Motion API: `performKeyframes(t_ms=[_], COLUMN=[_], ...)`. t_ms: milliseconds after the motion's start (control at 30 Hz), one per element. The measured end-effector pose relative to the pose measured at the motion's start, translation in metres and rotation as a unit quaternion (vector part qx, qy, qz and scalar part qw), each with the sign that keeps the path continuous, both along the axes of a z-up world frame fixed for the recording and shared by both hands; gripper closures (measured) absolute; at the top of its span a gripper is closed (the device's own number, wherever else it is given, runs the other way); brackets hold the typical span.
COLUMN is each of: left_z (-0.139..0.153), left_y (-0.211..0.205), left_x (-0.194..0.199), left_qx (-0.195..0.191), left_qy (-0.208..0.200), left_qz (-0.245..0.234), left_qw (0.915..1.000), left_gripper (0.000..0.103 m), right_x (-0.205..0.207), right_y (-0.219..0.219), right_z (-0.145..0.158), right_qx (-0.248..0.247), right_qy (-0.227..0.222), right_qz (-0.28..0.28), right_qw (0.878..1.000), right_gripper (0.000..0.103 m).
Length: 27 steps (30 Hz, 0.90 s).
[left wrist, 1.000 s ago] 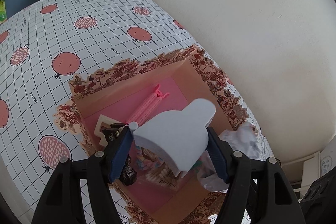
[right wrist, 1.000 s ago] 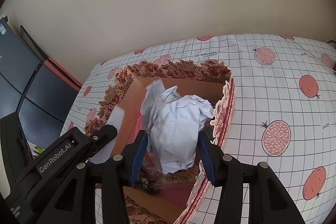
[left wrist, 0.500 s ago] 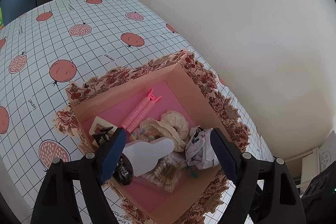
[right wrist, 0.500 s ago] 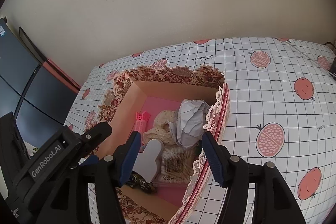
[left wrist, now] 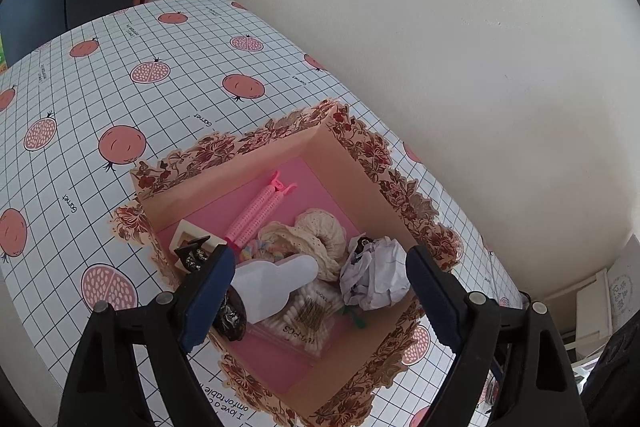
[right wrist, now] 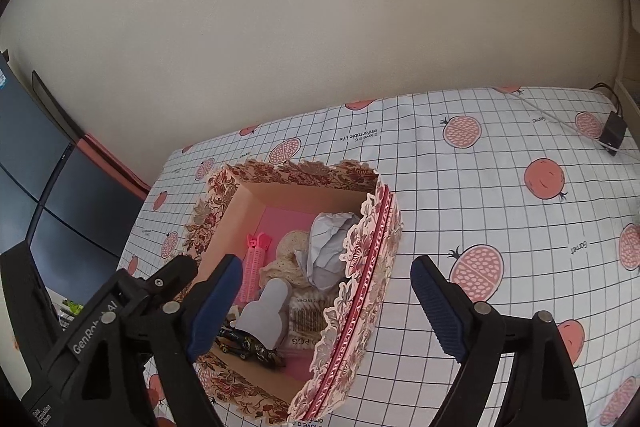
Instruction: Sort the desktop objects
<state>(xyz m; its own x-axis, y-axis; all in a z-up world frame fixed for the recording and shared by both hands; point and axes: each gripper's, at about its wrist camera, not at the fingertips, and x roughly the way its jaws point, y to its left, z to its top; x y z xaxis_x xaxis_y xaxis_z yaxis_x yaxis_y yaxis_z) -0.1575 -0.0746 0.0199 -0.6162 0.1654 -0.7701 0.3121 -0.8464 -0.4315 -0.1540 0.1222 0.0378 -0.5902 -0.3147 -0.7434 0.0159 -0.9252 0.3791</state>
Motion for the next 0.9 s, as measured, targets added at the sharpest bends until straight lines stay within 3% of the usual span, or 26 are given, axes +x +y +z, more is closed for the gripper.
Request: performKeyframes(t_ms=[200, 333, 400, 600, 800, 900], left_z=[0.009, 0.016, 0.017, 0.025, 0.032, 0.029], left_y=[0.002, 0.010, 0.018, 0.037, 0.050, 0.056], left_x=[0.013, 0.023, 0.028, 0.043, 0.060, 0.066], left_qx=[-0.015, -0.030, -0.038, -0.059, -0.081, -0.103], left_qy=[0.003, 0.010, 0.010, 0.024, 0.045, 0.034], left_qz=[0.005, 0.008, -0.002, -0.017, -0.040, -0.042], left_qw=[0.9999, 0.9995, 0.9992, 0.9978, 0.9949, 0.9932], left_gripper=[0.015, 0.015, 0.007, 0.000, 0.000, 0.000], right_x=[0.012, 0.022, 0.029, 0.051, 0.069, 0.075], right_y=[0.020, 0.028, 0.028, 0.033, 0.044, 0.048], right_z=[0.017, 0.025, 0.028, 0.037, 0.046, 0.046], right_qx=[0.020, 0.023, 0.028, 0.040, 0.050, 0.057], right_qy=[0.013, 0.020, 0.018, 0.026, 0.042, 0.044], right_qz=[-0.016, -0.024, -0.018, -0.012, -0.012, -0.010], right_qw=[1.000, 0.999, 0.999, 0.999, 0.998, 0.997], right_gripper=[0.000, 0.000, 0.000, 0.000, 0.000, 0.000])
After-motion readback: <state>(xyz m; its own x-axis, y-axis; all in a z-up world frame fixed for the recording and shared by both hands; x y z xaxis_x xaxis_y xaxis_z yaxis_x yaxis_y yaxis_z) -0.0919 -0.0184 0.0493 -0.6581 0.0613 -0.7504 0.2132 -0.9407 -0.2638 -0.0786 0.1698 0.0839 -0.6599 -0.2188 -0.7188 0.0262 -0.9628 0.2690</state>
